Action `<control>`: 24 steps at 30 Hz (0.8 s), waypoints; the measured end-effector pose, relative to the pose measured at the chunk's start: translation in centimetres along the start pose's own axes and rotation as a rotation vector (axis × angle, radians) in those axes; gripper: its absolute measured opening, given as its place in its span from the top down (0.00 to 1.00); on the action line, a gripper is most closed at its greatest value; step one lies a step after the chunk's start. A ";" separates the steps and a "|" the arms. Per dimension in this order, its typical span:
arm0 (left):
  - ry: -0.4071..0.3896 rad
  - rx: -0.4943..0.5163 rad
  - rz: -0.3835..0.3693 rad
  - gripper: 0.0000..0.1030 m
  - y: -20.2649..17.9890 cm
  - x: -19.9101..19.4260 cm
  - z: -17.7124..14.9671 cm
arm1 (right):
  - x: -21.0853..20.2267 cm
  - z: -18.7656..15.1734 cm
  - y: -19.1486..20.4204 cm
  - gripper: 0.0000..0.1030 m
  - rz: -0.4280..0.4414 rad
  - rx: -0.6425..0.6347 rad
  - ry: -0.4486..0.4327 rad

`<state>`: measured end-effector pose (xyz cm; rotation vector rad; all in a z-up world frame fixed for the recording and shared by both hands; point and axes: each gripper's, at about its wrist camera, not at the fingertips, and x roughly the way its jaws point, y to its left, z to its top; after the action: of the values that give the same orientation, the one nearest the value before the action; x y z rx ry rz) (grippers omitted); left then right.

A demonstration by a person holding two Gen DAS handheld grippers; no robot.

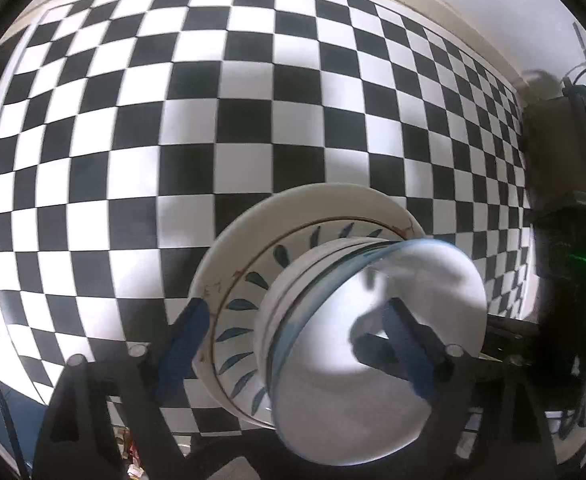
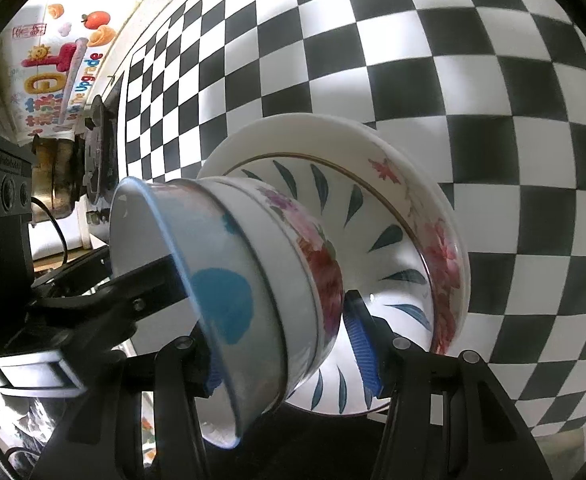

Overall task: Organize plates and bowls
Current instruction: 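Lower the bowl stack onto the plates and open both grippers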

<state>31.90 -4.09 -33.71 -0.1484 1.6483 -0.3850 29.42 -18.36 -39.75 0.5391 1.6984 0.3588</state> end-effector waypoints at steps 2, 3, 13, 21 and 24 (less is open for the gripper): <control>-0.026 -0.009 0.009 0.14 0.3 -0.4 -0.2 | -0.4 -0.2 0.2 0.46 -0.014 -0.004 -0.011; -0.030 -0.011 0.010 0.14 0.3 -0.5 -0.3 | -0.6 -0.3 0.3 0.46 -0.021 -0.007 -0.014; -0.176 -0.004 0.081 0.14 0.2 -4.1 -2.8 | -4.7 -2.7 2.4 0.26 -0.181 -0.098 -0.132; -0.316 -0.003 0.139 0.14 -0.1 -7.9 -6.1 | -9.0 -6.7 4.6 0.17 -0.287 -0.158 -0.275; -0.400 0.004 0.196 0.14 -0.4 -9.7 -7.6 | -10.9 -8.9 5.7 0.14 -0.338 -0.168 -0.364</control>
<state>25.55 -0.12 -23.97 -0.0554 1.2537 -0.1931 23.07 -18.89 -25.96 0.1732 1.3595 0.1450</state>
